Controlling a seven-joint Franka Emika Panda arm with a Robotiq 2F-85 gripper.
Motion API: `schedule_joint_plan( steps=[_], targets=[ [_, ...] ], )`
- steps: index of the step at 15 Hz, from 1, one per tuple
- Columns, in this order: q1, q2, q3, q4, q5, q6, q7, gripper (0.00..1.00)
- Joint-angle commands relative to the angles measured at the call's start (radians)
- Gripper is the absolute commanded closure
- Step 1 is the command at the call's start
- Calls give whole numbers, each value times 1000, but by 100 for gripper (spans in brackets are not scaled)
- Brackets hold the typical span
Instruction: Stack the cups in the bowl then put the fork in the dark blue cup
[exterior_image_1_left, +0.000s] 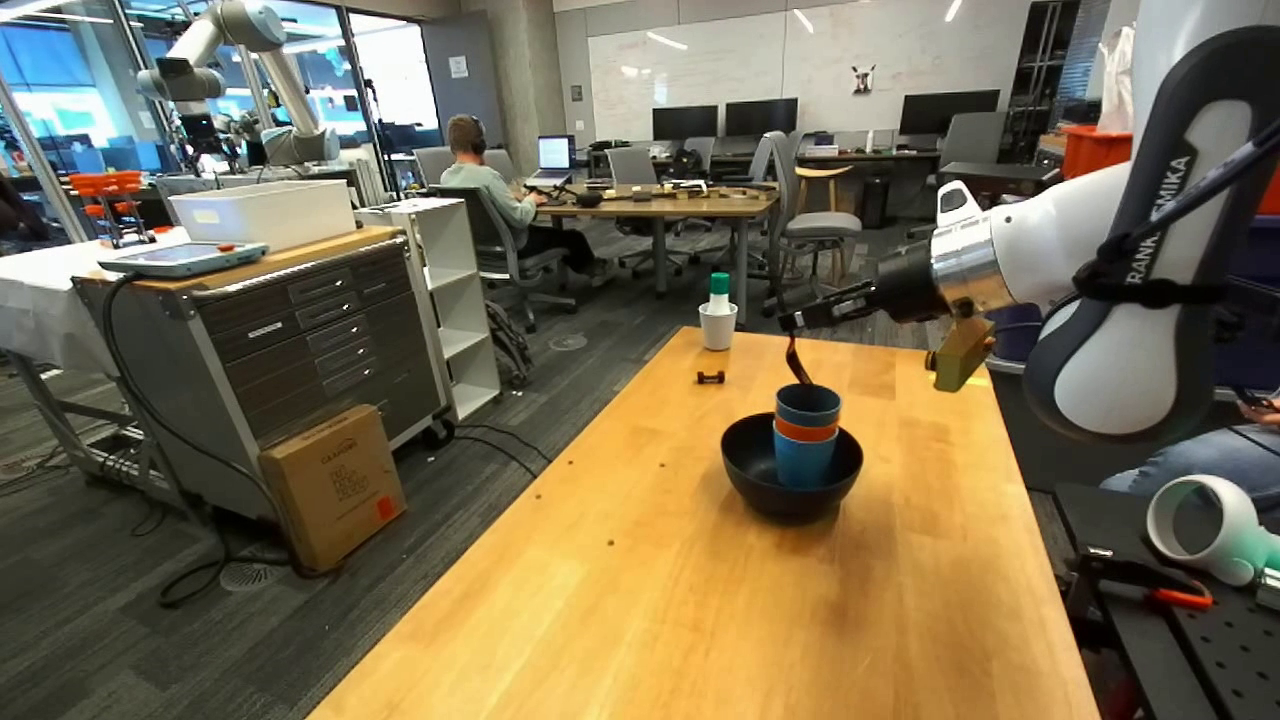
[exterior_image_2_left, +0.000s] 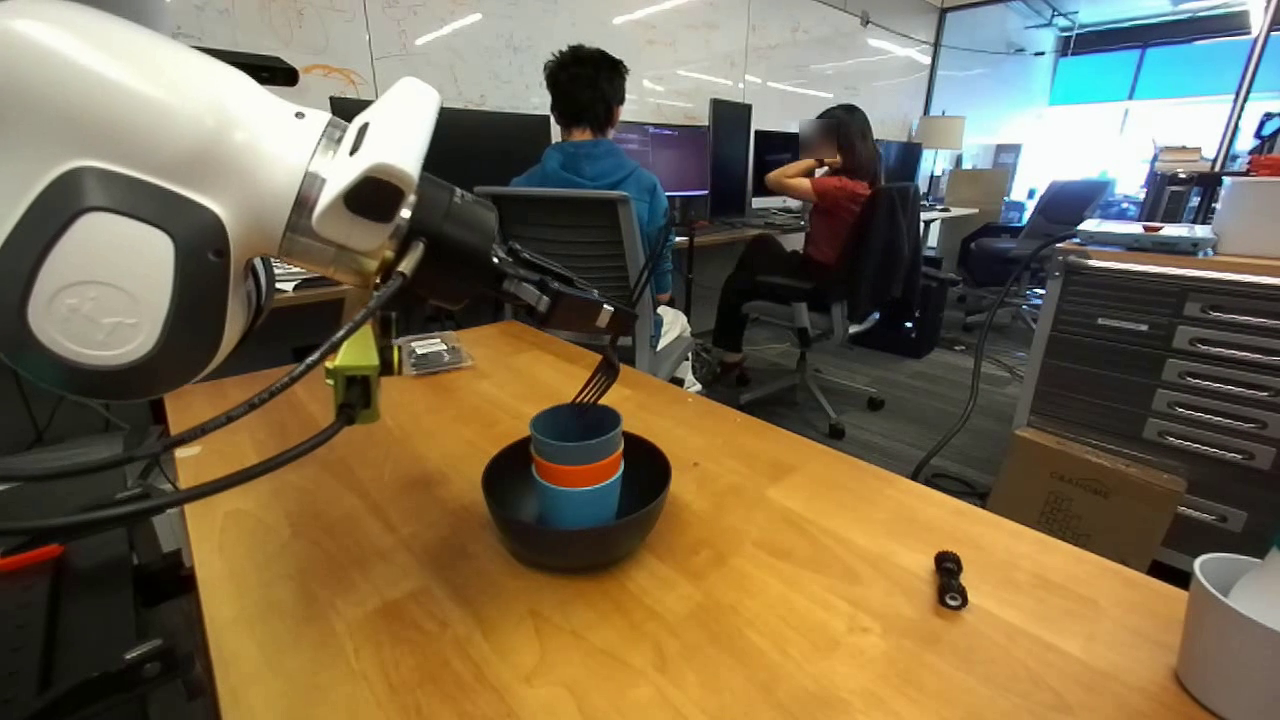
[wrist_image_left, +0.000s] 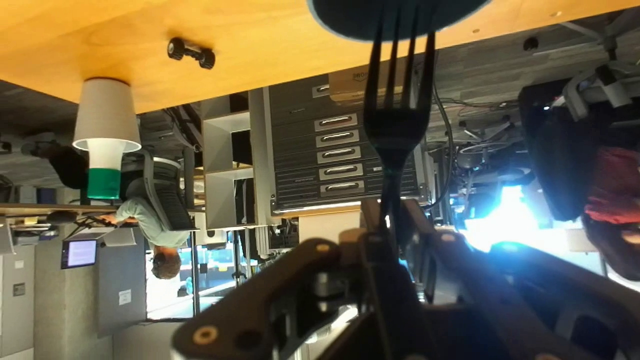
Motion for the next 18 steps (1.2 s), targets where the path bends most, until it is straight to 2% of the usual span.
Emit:
schedule_joint_plan(
  steps=[1,9,10,11,12,18],
  targets=[
    [-13,40,15,0,54,44,-50,87],
    [-6,107,18,7,118,31,-78,85],
    [-6,111,19,8,119,31,-79,60],
    [-5,119,20,12,125,42,-79,60],
    [-5,124,21,14,129,44,-77,55],
    [-1,116,31,22,144,39,-61,10]
  ],
)
